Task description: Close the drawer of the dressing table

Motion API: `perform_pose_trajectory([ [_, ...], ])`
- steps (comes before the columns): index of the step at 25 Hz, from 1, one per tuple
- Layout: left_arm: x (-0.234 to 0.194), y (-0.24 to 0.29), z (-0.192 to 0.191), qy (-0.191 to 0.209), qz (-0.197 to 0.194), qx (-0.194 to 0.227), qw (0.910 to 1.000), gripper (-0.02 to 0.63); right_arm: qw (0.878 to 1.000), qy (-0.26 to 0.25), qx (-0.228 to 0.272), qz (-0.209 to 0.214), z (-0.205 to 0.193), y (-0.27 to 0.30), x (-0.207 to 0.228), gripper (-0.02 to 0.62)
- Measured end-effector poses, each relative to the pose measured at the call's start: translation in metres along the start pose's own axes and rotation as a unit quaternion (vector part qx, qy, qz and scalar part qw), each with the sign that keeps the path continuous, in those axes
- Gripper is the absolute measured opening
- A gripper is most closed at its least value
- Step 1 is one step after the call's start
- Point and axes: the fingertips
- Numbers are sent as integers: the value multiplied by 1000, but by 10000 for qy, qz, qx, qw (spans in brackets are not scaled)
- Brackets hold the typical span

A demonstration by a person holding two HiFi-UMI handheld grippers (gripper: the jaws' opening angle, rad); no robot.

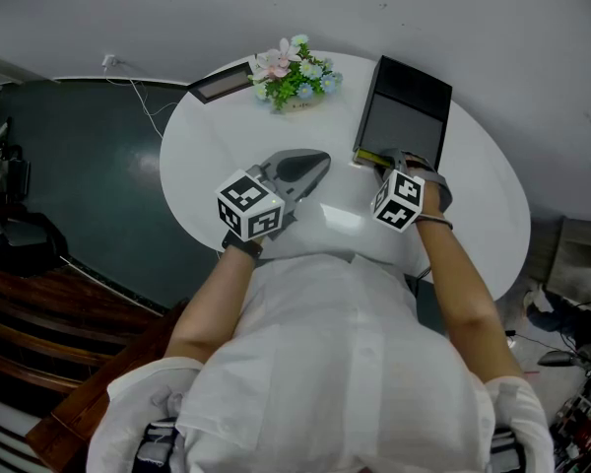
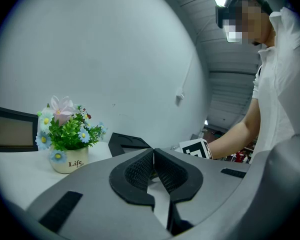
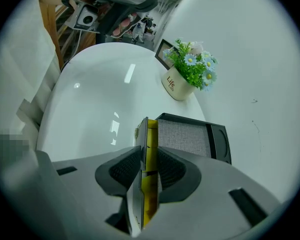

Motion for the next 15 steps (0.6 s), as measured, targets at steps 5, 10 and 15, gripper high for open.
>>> perform_pose_trajectory([
  [5, -3, 0, 0, -14, -1, 5, 10000, 18, 9998, 125, 23, 171, 1, 0, 1, 83],
  [10, -2, 1, -1, -28, -14, 1, 10000, 18, 9992, 254, -4, 323, 1, -1, 4, 87],
  [15, -4, 1, 0, -32, 1, 1, 10000, 18, 9990, 271, -137, 328, -1, 1, 17, 190],
])
Point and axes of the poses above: the fingertips, and each gripper's own axes: y forward along the fingers, x to its right, z out of its top, and after that the axes turned 13 degrees about -z, right-handed
